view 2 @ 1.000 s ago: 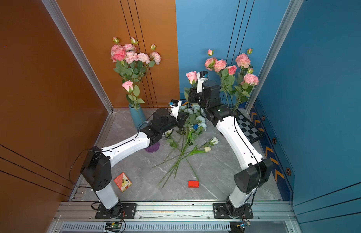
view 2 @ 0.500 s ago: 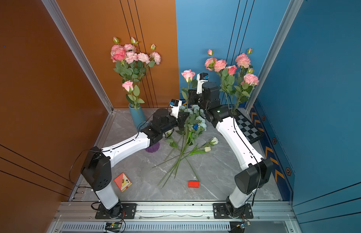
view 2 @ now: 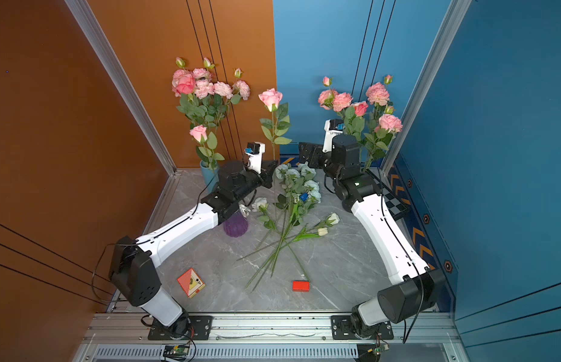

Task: Place the pink flowers into the vase
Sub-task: Place the flower in the vase.

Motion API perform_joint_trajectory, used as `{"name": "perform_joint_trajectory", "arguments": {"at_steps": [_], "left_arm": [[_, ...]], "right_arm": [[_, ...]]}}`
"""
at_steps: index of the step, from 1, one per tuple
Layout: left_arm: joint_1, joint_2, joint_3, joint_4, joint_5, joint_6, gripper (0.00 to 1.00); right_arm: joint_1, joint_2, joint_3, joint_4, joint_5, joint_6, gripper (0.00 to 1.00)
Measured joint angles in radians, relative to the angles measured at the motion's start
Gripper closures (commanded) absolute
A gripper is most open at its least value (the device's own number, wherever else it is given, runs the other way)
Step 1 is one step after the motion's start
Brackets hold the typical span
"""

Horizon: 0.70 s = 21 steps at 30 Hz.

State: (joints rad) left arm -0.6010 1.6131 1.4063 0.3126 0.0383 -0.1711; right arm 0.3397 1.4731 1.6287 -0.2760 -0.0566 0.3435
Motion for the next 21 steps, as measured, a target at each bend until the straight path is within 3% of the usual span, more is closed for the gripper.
{"name": "perform_joint_trajectory", "arguments": {"at_steps": [8,21], "left_arm": [[0.041,-0.156,0.0,-0.006,-0.076,0.111,1.0],[0.139,-0.351,-0.086,-0.011,-0.18,0.219,1.0]], "right_arm": [[0.015,0.014,-0.044,0.007,-0.101,0.013,0.0],[0.147,0.077,-0.047,0.027,-0.33,-0.029,0.0]]}}
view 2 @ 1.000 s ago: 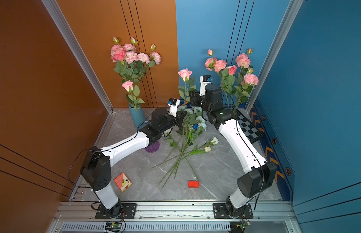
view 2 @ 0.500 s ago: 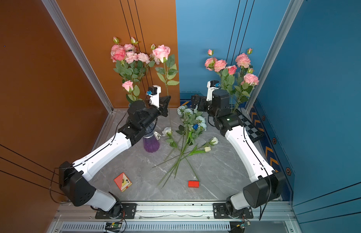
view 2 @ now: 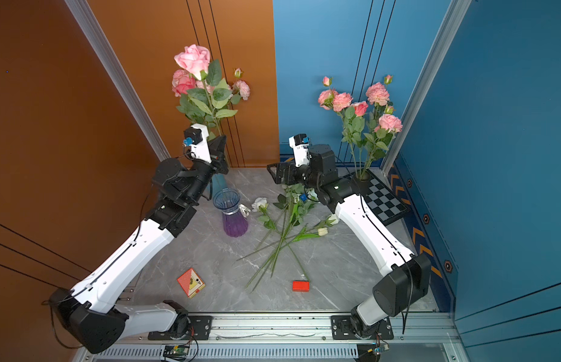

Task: Place the pink flowers into the vase
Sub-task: Place the flower in the vase.

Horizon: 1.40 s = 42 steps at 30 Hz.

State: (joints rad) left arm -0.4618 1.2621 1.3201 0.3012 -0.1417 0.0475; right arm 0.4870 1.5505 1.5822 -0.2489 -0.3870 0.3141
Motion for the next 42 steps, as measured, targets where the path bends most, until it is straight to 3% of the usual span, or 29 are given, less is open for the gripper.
{"name": "perform_joint_trajectory", "arguments": {"at_steps": [24,42], "left_arm": [[0.056,-0.04,-0.376,0.047,-0.076,-0.071,1.0],[0.056,-0.038,-0.516,0.055,-0.076,-0.135,1.0]], "right_arm": [[0.065,0.045,-0.006,0.0,-0.055,-0.03,0.0],[0.087,0.073,-0.006,0.0,-0.055,-0.03,0.0]]}}
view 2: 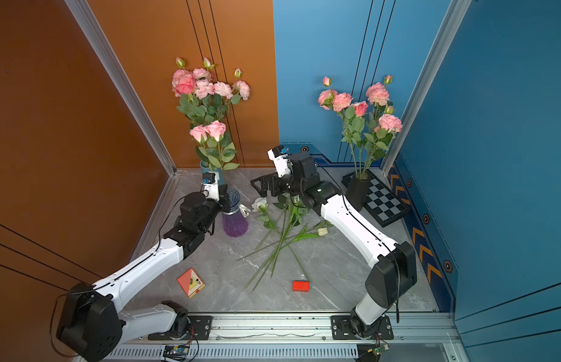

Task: Place the pink flowers into the vase
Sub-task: Place the flower in the vase.

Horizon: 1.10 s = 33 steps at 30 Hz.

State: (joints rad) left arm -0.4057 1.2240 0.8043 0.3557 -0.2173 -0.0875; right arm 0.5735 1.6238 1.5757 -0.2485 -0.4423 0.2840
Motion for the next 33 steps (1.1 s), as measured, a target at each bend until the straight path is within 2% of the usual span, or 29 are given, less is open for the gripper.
{"name": "perform_joint_trajectory", "arguments": {"at_steps": [9,33], "left_arm": [[-0.001,0.031,-0.006,0.002,0.0,-0.012,1.0],[-0.026,0.043,-0.006,0.015,-0.004,-0.012,0.91]], "right_arm": [[0.005,0.0,0.0,0.0,0.0,0.0,0.0],[0.006,0.001,0.0,0.0,0.001,-0.008,0.0]]}}
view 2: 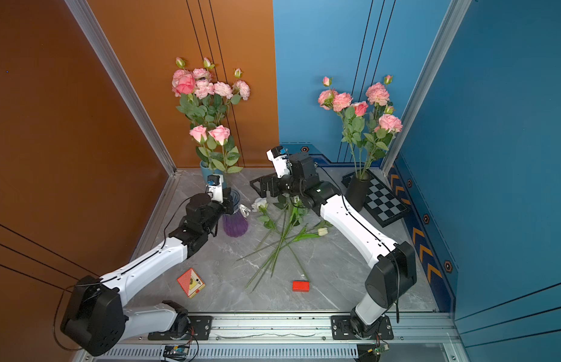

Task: Place the pink flowers into the vase
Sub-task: Place the flower in the vase.

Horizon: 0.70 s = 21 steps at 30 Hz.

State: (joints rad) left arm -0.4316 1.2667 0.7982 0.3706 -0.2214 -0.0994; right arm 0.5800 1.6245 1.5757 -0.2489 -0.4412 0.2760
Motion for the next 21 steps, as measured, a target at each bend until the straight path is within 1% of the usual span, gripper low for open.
{"name": "perform_joint_trajectory", "arguments": {"at_steps": [12,21], "left_arm": [[-0.01,0.0,0.0,-0.001,-0.006,0.0,0.84],[-0.021,0.0,0.0,0.0,-0.008,0.001,0.82]], "right_arm": [[0.0,0.0,-0.001,0.0,0.0,0.0,0.0],[0.0,0.0,-0.004,0.0,0.001,-0.004,0.0]]}}
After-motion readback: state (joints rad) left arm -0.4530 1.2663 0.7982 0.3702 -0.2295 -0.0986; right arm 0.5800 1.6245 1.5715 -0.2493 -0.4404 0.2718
